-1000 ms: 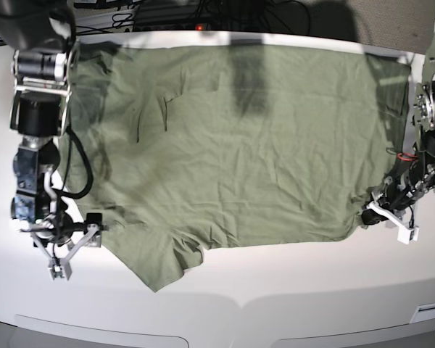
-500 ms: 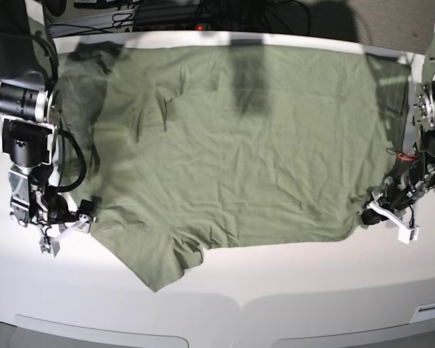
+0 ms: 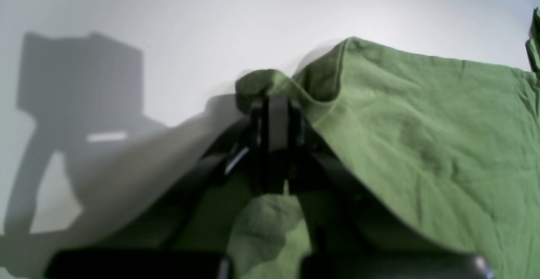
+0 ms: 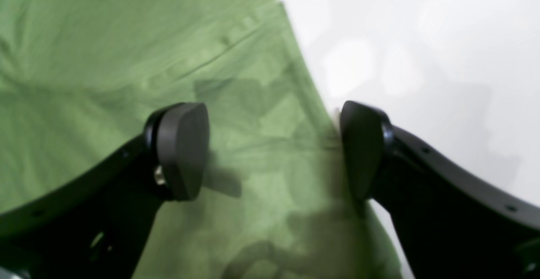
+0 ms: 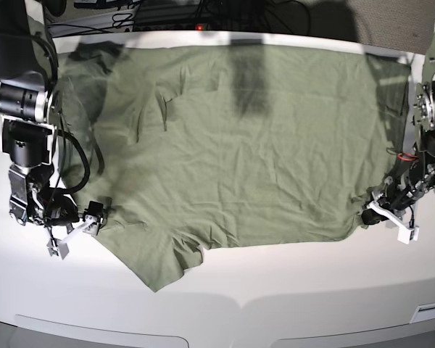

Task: Fold the T-shirt properly
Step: 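Grasp the shirt edge with the left gripper and the right gripper at the sleeve, then lift the shirt edge with both grippers and fold it over the body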

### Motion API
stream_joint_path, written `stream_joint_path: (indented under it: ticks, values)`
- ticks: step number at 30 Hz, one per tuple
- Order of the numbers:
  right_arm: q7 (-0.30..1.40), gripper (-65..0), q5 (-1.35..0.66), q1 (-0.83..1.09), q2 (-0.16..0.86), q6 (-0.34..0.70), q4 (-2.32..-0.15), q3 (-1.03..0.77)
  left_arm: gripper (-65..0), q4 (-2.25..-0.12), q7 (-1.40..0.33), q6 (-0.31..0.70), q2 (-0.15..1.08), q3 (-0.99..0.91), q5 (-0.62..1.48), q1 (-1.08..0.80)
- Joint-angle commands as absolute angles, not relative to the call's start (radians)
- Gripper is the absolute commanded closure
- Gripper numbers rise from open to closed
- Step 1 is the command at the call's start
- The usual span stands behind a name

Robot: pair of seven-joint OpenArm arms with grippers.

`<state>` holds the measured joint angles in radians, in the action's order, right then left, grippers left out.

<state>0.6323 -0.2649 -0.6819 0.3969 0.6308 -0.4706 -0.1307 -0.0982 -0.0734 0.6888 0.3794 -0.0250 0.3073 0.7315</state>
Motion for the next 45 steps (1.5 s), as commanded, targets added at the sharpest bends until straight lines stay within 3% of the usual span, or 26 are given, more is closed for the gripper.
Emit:
stream_joint_path:
  ticks: [1,9,11,14,16,27,32,39,45]
  values:
    - [0.637,-47.1,-0.279,-0.714,0.410,0.665,-0.482,-0.133,0.0,-0.111,-0.059,0.698,0.391,-0.026,0.315,0.759]
    - [0.647,-42.4,-0.356,-0.714,0.410,0.682,-0.482,-0.133,0.0,-0.111,-0.059,0.698,0.391,-0.026,0.315,0.759]
    - [0.647,-31.8,-0.356,-0.714,0.410,0.682,-0.482,-0.133,0.0,-0.111,-0.059,0.698,0.391,-0.026,0.315,0.759]
    - [0.643,-9.0,-0.356,-0.714,0.410,0.682,-0.482,-0.133,0.0,-0.111,-0.059,0.698,0.391,-0.026,0.315,0.759]
    - [0.634,-0.5,-0.356,-0.714,0.411,0.682,-0.482,-0.133,0.0,-0.111,-0.059,0.698,0.391,-0.026,0.315,0.759]
    - [0.624,0.0,-0.337,-0.714,0.411,0.682,-0.568,-0.133,0.0,-0.154,-0.063,0.698,0.392,-0.026,0.349,0.762]
    - [0.686,0.0,-0.346,-0.712,0.414,0.685,-0.661,-0.131,0.0,-0.238,-0.184,0.698,0.395,-0.026,0.353,0.761]
    - [0.725,0.0,-0.409,-0.704,0.455,0.698,-0.740,-0.131,0.0,-0.327,-0.437,0.698,0.402,-0.026,0.575,0.753]
    - [0.776,0.0,-0.461,-0.609,0.489,0.698,-0.923,-0.131,0.0,-0.566,-0.552,0.698,0.402,-0.026,0.650,0.638]
